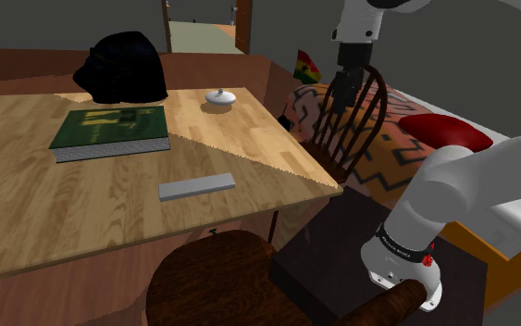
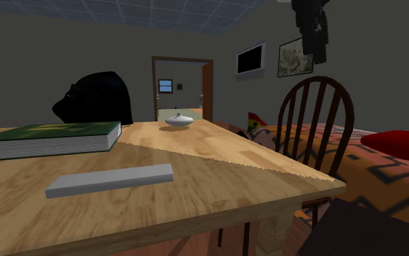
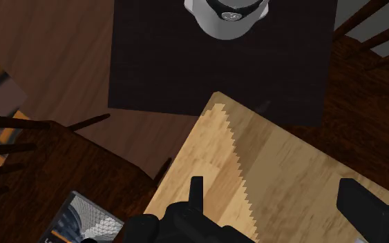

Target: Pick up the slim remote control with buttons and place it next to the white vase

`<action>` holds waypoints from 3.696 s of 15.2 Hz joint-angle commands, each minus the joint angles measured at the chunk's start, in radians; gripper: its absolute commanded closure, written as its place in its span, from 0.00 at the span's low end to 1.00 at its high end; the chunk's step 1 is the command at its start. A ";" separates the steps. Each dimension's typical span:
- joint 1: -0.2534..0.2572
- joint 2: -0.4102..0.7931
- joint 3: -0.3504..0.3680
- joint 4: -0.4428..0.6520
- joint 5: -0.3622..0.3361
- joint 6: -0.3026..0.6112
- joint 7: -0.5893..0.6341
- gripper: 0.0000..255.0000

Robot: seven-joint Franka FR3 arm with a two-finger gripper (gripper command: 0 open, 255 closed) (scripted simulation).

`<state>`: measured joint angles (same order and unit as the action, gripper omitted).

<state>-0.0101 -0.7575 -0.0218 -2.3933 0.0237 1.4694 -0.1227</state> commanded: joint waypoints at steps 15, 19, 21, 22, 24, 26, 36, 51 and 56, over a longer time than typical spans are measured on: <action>0.153 0.373 0.125 0.051 0.042 0.396 -0.116 0.00; 0.189 0.489 0.165 0.098 0.036 0.486 -0.142 0.00; 0.206 0.547 0.185 0.126 0.029 0.527 -0.152 0.00; 0.214 0.576 0.195 0.141 0.025 0.546 -0.157 0.00; 0.230 0.634 0.215 0.173 0.012 0.583 -0.165 0.00; 0.247 0.692 0.235 0.207 -0.003 0.616 -0.171 0.00; 0.333 0.957 0.307 0.382 -0.116 0.739 -0.179 0.00; 0.337 1.007 0.300 0.352 -0.138 0.816 -0.164 0.00; 0.337 1.006 0.300 0.351 -0.138 0.817 -0.164 1.00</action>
<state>0.3268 0.2480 0.2784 -2.0412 -0.1144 2.2863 -0.2871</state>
